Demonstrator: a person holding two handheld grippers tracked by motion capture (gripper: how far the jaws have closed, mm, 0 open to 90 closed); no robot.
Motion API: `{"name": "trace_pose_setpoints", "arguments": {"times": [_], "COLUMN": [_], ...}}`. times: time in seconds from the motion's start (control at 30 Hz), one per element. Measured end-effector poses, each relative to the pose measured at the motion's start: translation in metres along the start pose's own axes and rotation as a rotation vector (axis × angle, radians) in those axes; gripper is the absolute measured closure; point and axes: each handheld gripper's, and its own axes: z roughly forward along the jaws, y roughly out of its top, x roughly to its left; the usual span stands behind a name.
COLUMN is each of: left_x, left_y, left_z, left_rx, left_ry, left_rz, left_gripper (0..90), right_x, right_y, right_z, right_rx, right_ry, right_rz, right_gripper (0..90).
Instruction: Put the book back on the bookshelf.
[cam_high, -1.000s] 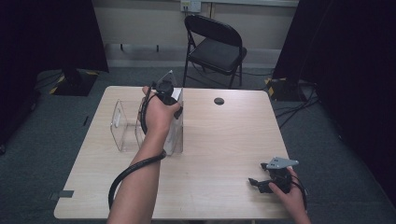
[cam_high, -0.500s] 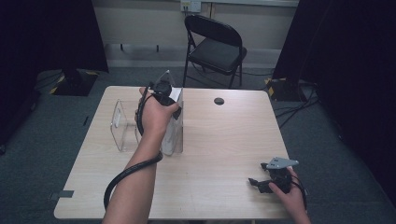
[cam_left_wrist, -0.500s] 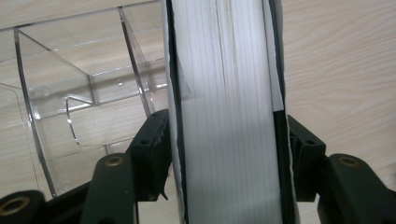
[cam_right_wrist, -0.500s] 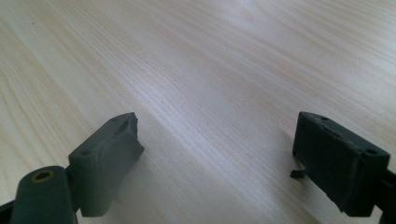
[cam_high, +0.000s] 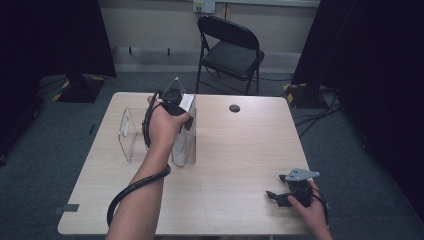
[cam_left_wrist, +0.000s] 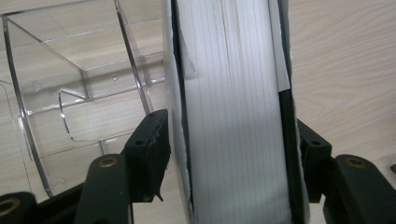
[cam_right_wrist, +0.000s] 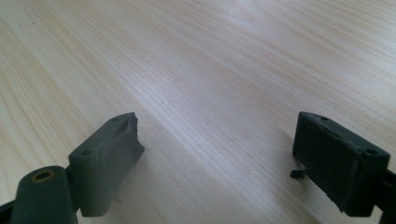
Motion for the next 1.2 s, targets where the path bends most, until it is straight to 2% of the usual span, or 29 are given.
{"name": "trace_pose_setpoints", "arguments": {"times": [0.37, 0.83, 1.2], "left_x": [-0.001, 0.003, 0.002], "left_y": [-0.005, -0.013, -0.019], "left_z": [-0.002, -0.005, -0.007], "left_rx": [0.001, -0.007, -0.012], "left_ry": [-0.009, -0.016, -0.019], "left_rz": [0.031, 0.037, 0.066], "left_gripper": [37.1, 30.9, 26.1], "right_x": [0.000, 0.000, 0.000], "right_y": [0.000, 0.000, 0.000], "right_z": [0.000, 0.000, 0.000], "right_rx": [0.000, 0.000, 0.000], "right_ry": [0.000, 0.000, 0.000], "right_rz": [0.000, 0.000, -0.001], "right_gripper": [13.5, 13.5, 13.5]}}
